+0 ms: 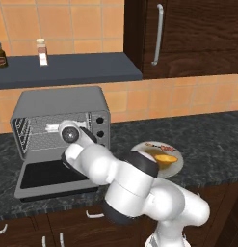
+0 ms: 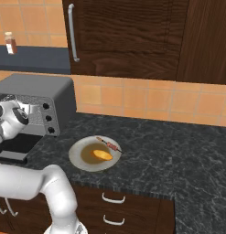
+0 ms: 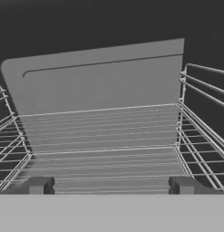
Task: Pick up the kebab skewer and baguette bread, and place them inside the toaster oven. Close the toaster oven door and start by setting the timer.
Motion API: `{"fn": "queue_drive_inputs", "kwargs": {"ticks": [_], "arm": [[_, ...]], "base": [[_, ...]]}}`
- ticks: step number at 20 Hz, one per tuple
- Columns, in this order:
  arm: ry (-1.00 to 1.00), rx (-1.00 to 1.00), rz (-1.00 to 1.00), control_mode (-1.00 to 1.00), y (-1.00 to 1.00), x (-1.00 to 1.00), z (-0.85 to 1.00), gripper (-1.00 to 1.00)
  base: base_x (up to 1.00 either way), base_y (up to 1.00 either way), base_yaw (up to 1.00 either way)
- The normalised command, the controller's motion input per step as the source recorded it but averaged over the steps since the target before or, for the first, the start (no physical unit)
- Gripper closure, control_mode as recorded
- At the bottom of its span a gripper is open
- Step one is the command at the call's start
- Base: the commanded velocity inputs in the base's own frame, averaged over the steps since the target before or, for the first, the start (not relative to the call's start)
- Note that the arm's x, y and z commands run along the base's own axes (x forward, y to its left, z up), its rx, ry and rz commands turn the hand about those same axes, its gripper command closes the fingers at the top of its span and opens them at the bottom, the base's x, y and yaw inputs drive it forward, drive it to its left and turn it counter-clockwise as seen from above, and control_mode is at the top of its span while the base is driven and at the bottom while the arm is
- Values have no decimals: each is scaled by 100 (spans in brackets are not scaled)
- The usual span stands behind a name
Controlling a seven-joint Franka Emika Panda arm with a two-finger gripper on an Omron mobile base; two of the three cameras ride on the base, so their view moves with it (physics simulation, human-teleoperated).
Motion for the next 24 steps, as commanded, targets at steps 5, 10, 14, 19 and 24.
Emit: {"fn": "queue_drive_inputs", "kwargs": {"ticks": [5, 10, 14, 19, 24], "arm": [[10, 0, 0, -100, 0, -3, -13, -100], [6, 0, 0, -100, 0, -32, -59, -100], [0, 0, -3, -100, 0, -65, -79, -100], [0, 0, -5, -100, 0, -78, -74, -100], [3, 0, -8, -100, 0, -71, -62, -100]], "base": [[0, 0, 0], [0, 0, 0], [0, 0, 0], [0, 0, 0], [0, 0, 0]]}}
